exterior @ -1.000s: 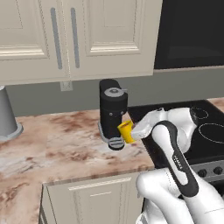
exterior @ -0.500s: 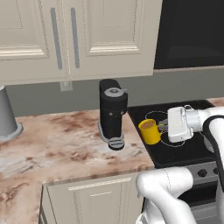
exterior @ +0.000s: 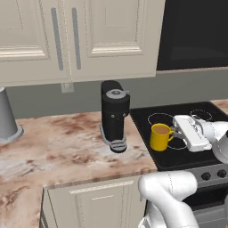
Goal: Pick up the brewed coffee from the coffee machine and place it next to the breakfast plate on the dining counter.
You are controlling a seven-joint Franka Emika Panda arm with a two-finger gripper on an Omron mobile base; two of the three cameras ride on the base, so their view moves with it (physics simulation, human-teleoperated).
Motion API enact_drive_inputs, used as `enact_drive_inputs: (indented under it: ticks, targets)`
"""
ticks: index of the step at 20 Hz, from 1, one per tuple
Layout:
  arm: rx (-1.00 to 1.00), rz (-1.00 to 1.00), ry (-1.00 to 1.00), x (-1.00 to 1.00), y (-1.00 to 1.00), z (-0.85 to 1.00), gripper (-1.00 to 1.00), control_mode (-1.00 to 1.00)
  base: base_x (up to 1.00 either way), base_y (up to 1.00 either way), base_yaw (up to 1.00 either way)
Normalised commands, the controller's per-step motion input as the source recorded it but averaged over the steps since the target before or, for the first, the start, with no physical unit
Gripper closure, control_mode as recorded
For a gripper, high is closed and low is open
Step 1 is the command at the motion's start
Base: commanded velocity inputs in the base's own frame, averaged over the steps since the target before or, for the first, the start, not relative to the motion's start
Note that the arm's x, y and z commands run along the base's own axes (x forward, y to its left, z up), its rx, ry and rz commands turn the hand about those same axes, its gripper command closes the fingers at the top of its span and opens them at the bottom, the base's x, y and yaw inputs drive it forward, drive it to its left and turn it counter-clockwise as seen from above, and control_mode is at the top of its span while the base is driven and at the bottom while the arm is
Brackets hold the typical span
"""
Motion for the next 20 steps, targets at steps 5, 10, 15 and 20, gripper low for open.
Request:
enact_drive_inputs:
  ticks: [5, 10, 15, 20]
  targets:
    - [0.0, 0.03, 0.0, -0.05, -0.04, 0.07, 1.0, -1.0, 0.0, 0.0, 0.0]
    - [0.0, 0.0, 0.0, -0.04, 0.0, 0.0, 1.0, -1.0, 0.0, 0.0, 0.0]
    - [0.0, 0.0, 0.0, 0.0, 0.0, 0.0, 1.0, 1.0, -0.88, -0.33, -0.22]
    - [0.0, 0.0, 0.0, 0.0, 0.0, 0.0, 1.0, 1.0, -0.3, -0.33, -0.66]
